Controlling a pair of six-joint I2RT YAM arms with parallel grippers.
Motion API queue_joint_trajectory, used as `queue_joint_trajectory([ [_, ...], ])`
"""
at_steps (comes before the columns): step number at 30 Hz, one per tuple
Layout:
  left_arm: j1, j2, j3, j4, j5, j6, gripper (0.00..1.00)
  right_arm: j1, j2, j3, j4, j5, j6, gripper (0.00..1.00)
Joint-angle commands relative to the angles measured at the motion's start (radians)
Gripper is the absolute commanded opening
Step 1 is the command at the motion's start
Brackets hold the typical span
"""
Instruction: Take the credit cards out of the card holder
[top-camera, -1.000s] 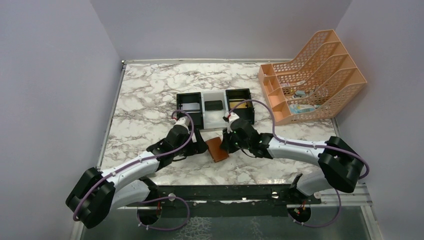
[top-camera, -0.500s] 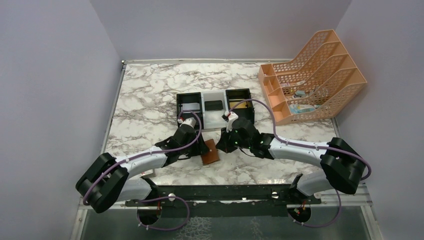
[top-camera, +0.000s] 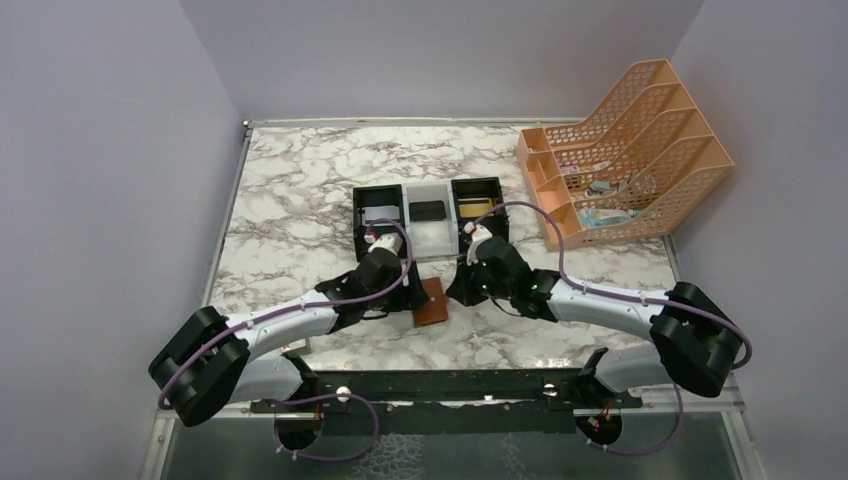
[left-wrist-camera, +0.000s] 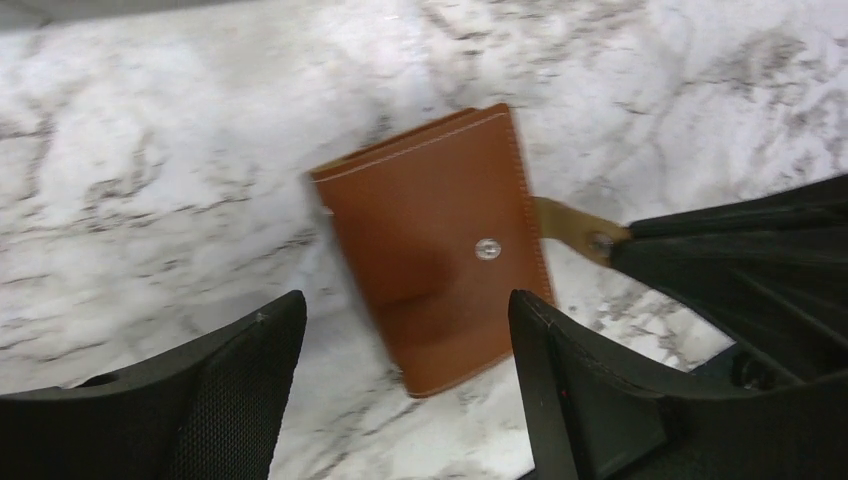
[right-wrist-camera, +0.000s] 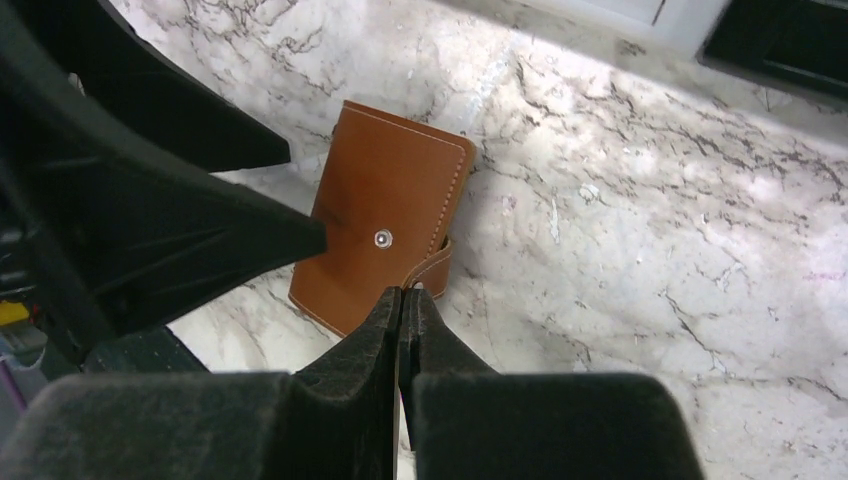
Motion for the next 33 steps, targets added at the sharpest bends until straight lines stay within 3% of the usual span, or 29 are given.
queue_joint_trajectory([
  [1, -0.11, 0.026, 0.141, -0.138, -0.167, 0.028, 0.79, -0.011, -0.082, -0.03, 0.115, -0.143, 0.045, 0.01],
  [10, -0.186, 0.117, 0.209, -0.169, -0.271, -0.036, 0.81, -0.011, -0.164, -0.047, 0.145, -0.215, 0.091, 0.01],
  [16, -0.197, 0.096, 0.203, -0.169, -0.312, -0.065, 0.8, -0.011, -0.226, -0.057, 0.154, -0.245, 0.101, 0.01],
  [33, -0.196, -0.067, 0.098, -0.233, -0.465, -0.122, 0.65, -0.019, -0.244, -0.049, 0.007, -0.083, 0.041, 0.01],
])
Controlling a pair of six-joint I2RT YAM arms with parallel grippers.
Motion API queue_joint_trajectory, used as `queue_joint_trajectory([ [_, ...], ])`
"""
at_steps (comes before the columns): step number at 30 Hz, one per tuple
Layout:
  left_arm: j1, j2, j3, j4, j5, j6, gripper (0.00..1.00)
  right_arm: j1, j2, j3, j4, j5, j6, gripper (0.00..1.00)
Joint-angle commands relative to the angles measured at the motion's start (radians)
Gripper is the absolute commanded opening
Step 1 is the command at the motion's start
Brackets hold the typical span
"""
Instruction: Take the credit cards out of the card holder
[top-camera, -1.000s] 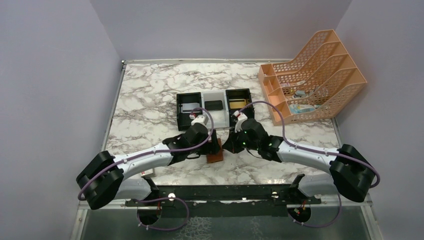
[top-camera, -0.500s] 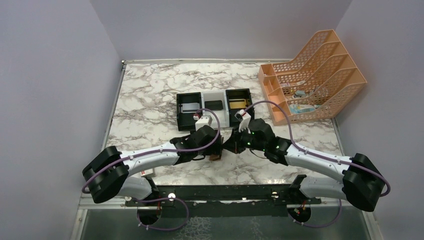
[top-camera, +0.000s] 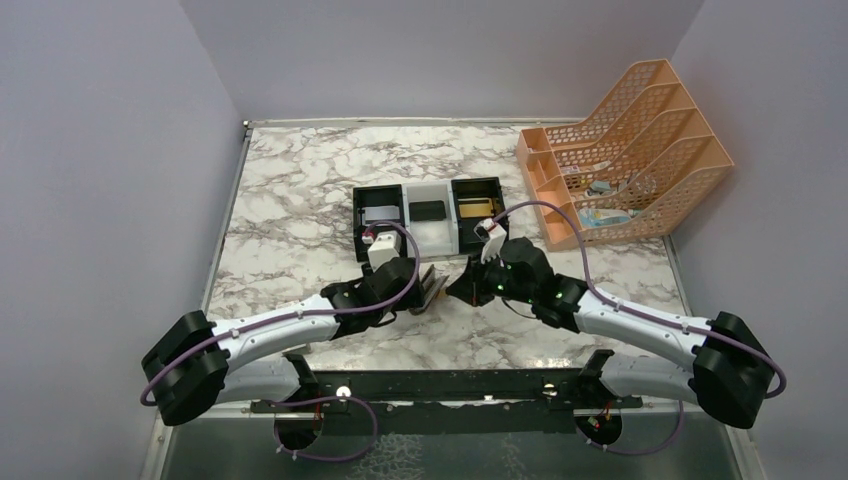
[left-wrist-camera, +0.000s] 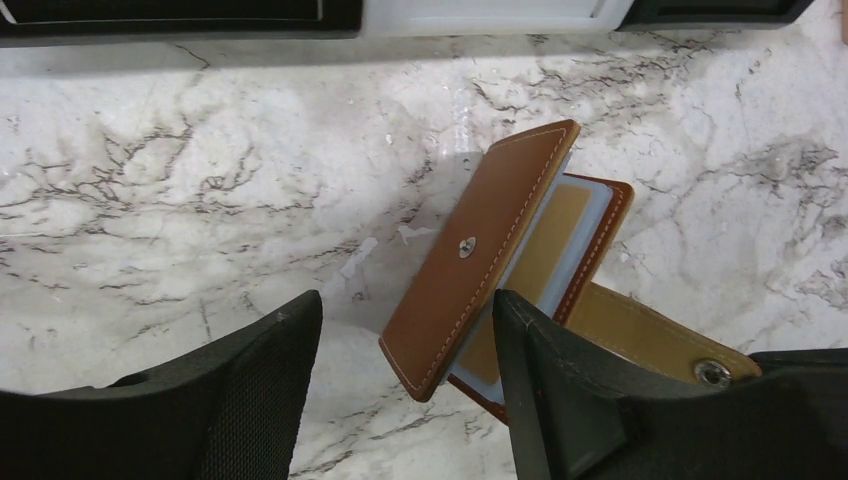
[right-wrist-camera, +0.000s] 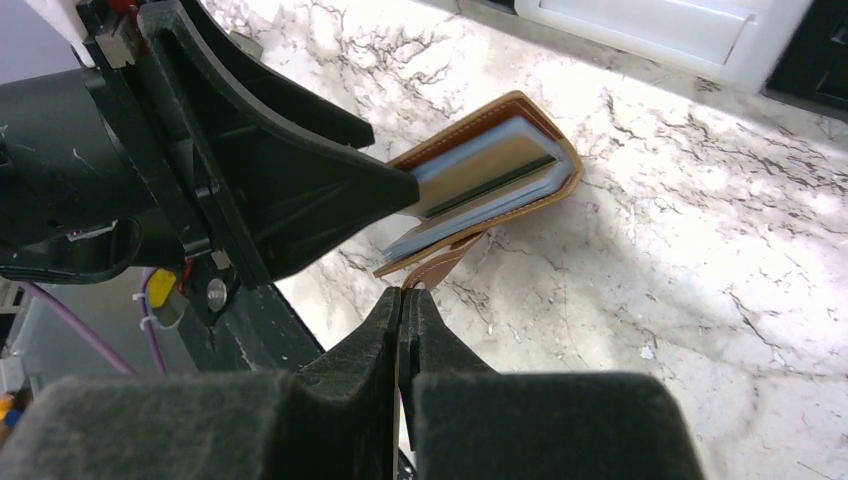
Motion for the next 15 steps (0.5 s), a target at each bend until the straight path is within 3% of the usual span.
queue_joint_trajectory([
  [1, 0.001, -0.026, -0.027, -0.034, -0.07, -0.011, 0.64, -0.006, -0.029, 0.018, -0.035, 0.052, -0.022, 0.01],
  [8, 0.001, -0.014, -0.036, -0.009, -0.059, -0.007, 0.6, -0.011, -0.048, 0.019, -0.048, 0.048, -0.036, 0.01],
  [10, 0.001, -0.009, -0.04, -0.003, -0.047, -0.007, 0.55, -0.015, -0.049, 0.027, -0.073, 0.055, -0.047, 0.01],
  [13, -0.003, -0.027, -0.064, -0.002, -0.033, -0.026, 0.4, -0.022, -0.056, 0.029, -0.099, 0.029, -0.05, 0.01],
  [15, -0.025, -0.068, -0.106, 0.003, -0.032, -0.046, 0.39, -0.024, -0.078, 0.017, -0.075, -0.053, -0.057, 0.01],
])
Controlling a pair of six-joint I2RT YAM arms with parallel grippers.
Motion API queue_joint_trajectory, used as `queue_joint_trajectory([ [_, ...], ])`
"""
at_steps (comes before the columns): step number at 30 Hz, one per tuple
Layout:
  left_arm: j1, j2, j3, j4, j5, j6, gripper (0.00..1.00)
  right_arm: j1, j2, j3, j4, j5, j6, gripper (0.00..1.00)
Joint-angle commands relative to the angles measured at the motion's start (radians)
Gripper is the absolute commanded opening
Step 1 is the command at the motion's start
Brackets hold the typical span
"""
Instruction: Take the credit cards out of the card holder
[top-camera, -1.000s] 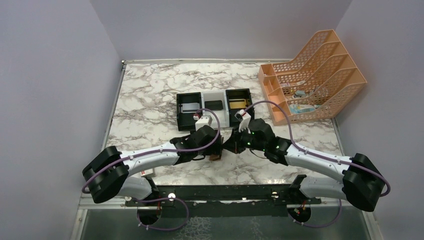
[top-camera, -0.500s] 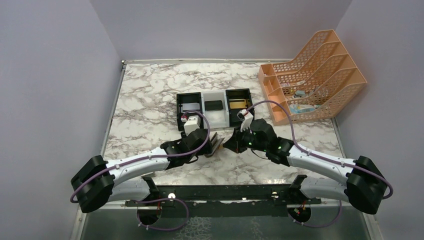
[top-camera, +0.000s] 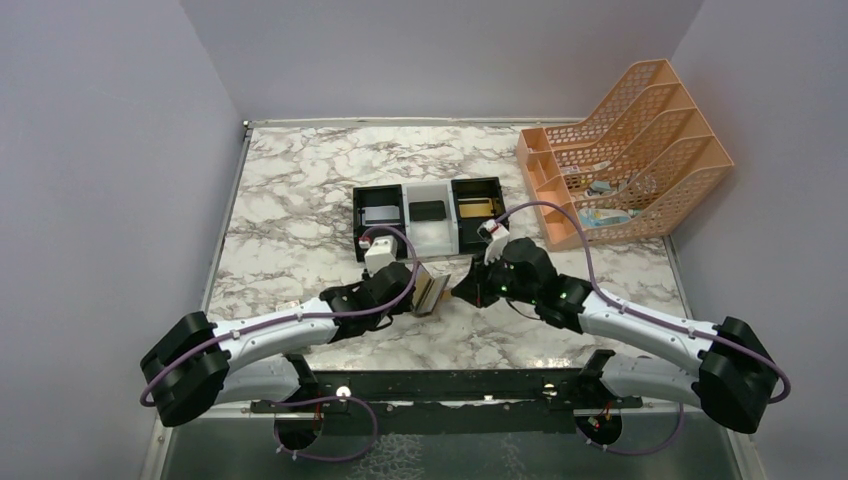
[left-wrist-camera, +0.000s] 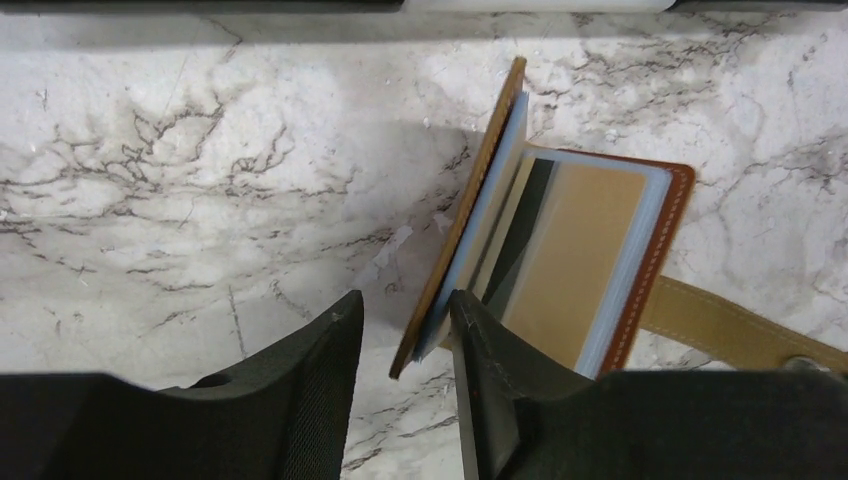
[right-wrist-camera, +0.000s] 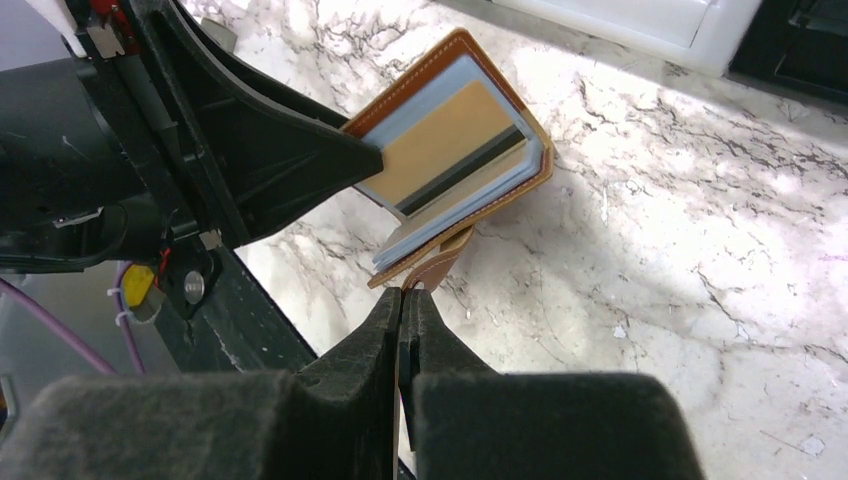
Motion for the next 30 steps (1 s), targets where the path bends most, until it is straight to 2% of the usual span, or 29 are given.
queue_joint_trajectory([
  [1, -0.035, -0.082, -0.091, 0.008, -0.002, -0.04, 0.39, -0.008, -0.056, 0.01, 0.005, -0.103, -0.022, 0.01],
  [5, -0.056, -0.208, -0.182, 0.01, 0.033, -0.089, 0.39, -0.008, -0.071, 0.023, 0.014, -0.128, -0.009, 0.01],
  [10, -0.071, -0.343, -0.244, 0.007, 0.081, -0.115, 0.42, -0.008, 0.002, 0.082, 0.029, -0.185, -0.018, 0.01],
  [14, -0.072, -0.395, -0.241, -0.031, 0.061, -0.102, 0.5, -0.008, 0.086, 0.149, 0.029, -0.261, -0.021, 0.01],
  [18, -0.072, -0.407, -0.206, -0.102, 0.027, -0.093, 0.63, -0.008, 0.128, 0.157, 0.051, -0.295, -0.021, 0.01],
  [20, -0.072, -0.411, -0.197, -0.114, 0.017, -0.086, 0.67, -0.008, 0.13, 0.137, 0.054, -0.258, -0.021, 0.01],
  [25, -0.072, -0.423, -0.19, -0.11, 0.013, -0.08, 0.71, -0.014, 0.082, 0.05, -0.006, -0.042, -0.018, 0.01],
  [30, -0.072, -0.419, -0.184, -0.031, 0.06, -0.032, 0.71, -0.042, 0.023, -0.058, -0.063, 0.128, 0.021, 0.01],
])
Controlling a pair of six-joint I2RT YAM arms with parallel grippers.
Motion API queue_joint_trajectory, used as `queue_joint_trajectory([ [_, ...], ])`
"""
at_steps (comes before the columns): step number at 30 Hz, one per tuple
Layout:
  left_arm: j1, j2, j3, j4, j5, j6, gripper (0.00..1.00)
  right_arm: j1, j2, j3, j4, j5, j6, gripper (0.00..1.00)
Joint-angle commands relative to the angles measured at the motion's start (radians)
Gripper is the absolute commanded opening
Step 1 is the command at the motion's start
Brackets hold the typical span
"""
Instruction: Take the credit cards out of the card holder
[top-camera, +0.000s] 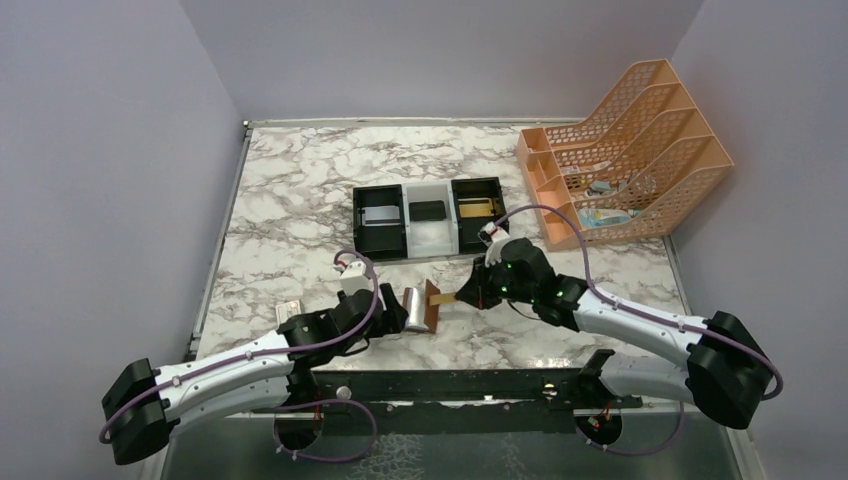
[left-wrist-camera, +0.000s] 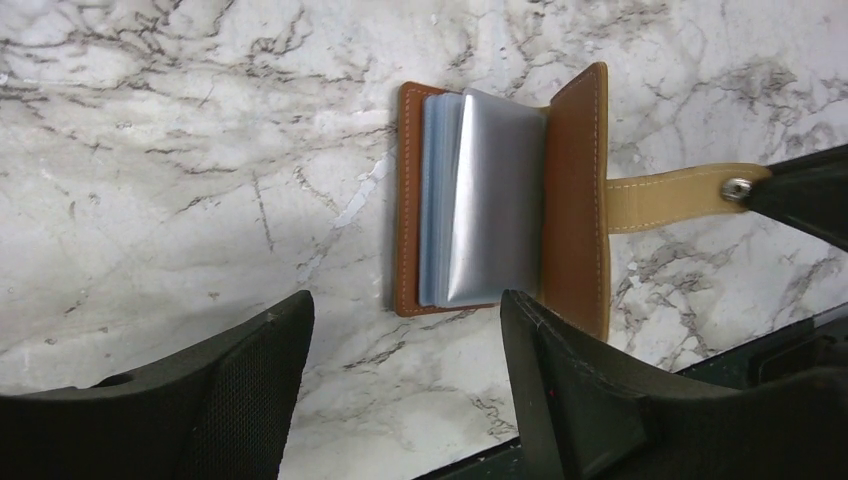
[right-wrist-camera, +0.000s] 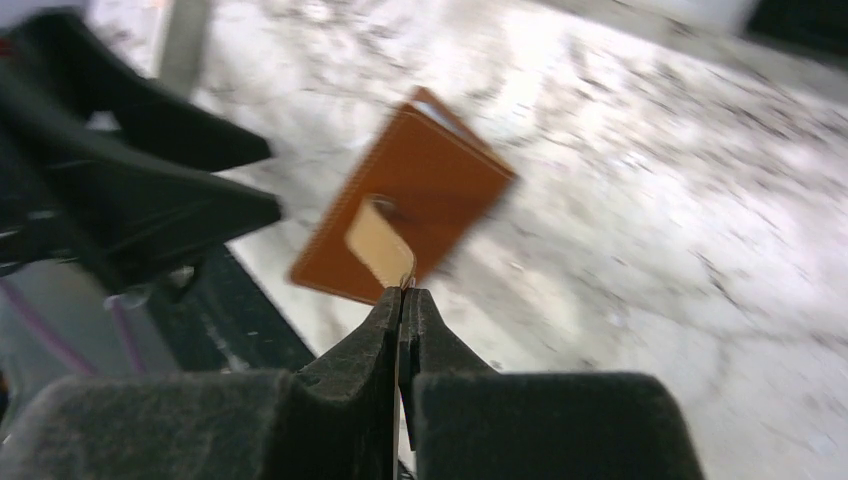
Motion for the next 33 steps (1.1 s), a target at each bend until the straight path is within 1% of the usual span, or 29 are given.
queue_joint_trajectory([
  [1, -0.004, -0.002, 0.039, 0.105, 0.036, 0.064, 0.71, -0.02, -0.034, -0.078, -0.079, 0.224, 0.031, 0.01],
  [4, -0.004, 0.034, 0.039, 0.207, 0.108, 0.094, 0.71, -0.027, -0.029, -0.104, -0.106, 0.297, 0.057, 0.01],
  [9, -0.004, 0.144, 0.063, 0.279, 0.136, 0.112, 0.7, -0.033, -0.028, -0.118, -0.101, 0.348, 0.078, 0.01],
  [12, -0.004, 0.21, 0.076, 0.313, 0.159, 0.115, 0.62, -0.034, -0.024, -0.121, -0.082, 0.333, 0.067, 0.01],
  [17, -0.004, 0.282, 0.085, 0.382, 0.2, 0.111, 0.57, -0.034, -0.011, -0.136, -0.057, 0.31, 0.066, 0.01],
  [25, -0.004, 0.335, 0.107, 0.324, 0.157, 0.07, 0.57, -0.035, -0.012, -0.145, -0.05, 0.3, 0.068, 0.01],
  [28, -0.004, 0.339, 0.106, 0.325, 0.152, 0.063, 0.57, -0.035, -0.014, -0.151, -0.042, 0.296, 0.069, 0.02],
  [30, -0.004, 0.341, 0.104, 0.357, 0.178, 0.072, 0.57, -0.035, -0.01, -0.153, -0.04, 0.297, 0.071, 0.02],
  [33, -0.004, 0.352, 0.089, 0.455, 0.236, 0.079, 0.57, -0.035, 0.0, -0.156, -0.034, 0.295, 0.075, 0.02],
])
